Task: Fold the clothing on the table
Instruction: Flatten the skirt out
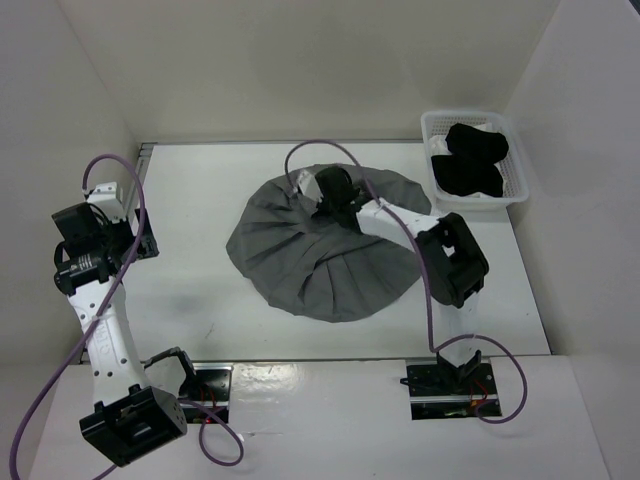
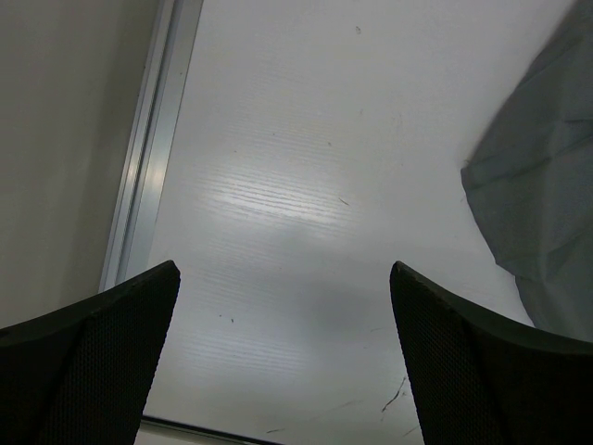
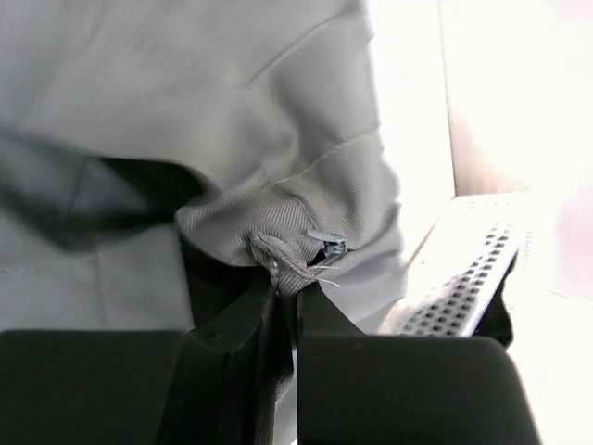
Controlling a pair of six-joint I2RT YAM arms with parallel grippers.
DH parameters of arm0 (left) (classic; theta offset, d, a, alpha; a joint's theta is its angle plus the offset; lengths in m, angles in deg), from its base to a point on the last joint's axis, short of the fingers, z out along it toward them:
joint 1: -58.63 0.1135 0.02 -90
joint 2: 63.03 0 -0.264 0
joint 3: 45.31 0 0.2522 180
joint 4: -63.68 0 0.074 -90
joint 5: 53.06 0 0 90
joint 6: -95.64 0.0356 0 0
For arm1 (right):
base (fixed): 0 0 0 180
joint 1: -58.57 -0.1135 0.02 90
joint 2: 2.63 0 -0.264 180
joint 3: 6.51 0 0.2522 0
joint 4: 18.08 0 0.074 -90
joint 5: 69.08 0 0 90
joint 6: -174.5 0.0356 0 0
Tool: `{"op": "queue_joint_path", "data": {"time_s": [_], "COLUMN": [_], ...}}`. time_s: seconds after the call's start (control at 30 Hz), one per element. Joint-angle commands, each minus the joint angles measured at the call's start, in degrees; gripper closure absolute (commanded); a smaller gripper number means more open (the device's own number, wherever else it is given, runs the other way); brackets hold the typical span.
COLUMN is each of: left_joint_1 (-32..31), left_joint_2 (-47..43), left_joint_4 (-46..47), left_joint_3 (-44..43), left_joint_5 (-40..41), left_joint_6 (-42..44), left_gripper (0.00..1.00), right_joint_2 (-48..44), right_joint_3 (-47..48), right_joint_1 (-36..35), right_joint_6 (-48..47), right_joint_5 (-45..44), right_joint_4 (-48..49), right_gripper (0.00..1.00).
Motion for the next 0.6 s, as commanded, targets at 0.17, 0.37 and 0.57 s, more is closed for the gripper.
{"op": "queue_joint_path", "data": {"time_s": [0.17,0.37,0.57], "left_joint_1": [0.41,0.41,-0.12], "left_joint_2": [-0.96,-2.01,-3.24], "left_joint_4": [1.07,1.07,-1.74], "left_joint_3": [0.05,0.05,-0.47], "left_joint_5": [-1.36,-3.38,-10.67], "left_joint_6": [0.30,1.44,4.87], "left_gripper": [0.00,0.00,0.02], "right_joint_2": [-9.25,-8.73,-5.22], "right_joint_3": [31.00,40.77,49.20], "right_joint_1": [1.86,0.81,4.22], "right_joint_6": [17.15,22.25,28.72], "right_joint_5": [19.32,26.19,38.82], "right_joint_4": [-28.27,-33.30,-38.03], "right_gripper": [1.00,1.00,1.00]}}
